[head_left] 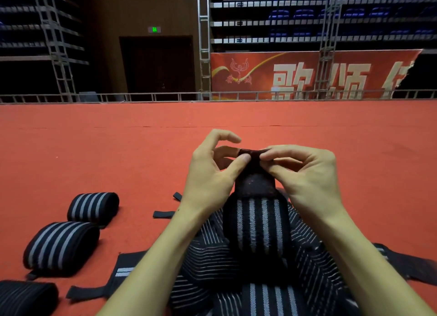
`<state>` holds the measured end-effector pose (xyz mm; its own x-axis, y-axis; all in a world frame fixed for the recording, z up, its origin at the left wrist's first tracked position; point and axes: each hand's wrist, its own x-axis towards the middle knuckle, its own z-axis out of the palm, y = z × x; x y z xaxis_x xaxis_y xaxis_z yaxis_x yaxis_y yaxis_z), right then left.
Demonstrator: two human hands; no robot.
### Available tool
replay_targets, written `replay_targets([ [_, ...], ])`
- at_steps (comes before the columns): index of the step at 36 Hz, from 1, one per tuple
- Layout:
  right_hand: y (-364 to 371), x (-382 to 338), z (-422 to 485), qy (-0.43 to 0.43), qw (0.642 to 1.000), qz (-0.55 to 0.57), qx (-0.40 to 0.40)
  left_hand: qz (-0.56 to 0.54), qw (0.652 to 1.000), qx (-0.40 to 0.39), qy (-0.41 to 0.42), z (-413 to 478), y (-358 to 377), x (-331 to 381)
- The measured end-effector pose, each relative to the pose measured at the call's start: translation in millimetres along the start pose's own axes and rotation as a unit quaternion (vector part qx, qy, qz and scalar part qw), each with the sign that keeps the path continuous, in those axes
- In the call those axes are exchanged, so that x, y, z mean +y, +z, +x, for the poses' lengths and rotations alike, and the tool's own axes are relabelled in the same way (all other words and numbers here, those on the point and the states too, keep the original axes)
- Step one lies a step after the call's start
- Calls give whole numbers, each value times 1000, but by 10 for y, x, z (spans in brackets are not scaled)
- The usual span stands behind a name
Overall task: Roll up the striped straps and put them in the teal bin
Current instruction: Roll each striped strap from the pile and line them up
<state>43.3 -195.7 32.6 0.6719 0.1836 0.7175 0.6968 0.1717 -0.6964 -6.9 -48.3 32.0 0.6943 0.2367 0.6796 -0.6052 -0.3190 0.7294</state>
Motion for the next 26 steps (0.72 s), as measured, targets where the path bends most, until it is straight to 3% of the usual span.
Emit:
replay_targets([
  [10,3,-10,4,-11,1000,27,-5,48,996,25,74,17,14,-13],
  [18,11,-45,-17,-51,998,-22,7,-21,999,11,37,11,24,27],
  [26,35,-96,-19,0,999,33,1,35,994,30,103,19,13,-21],
])
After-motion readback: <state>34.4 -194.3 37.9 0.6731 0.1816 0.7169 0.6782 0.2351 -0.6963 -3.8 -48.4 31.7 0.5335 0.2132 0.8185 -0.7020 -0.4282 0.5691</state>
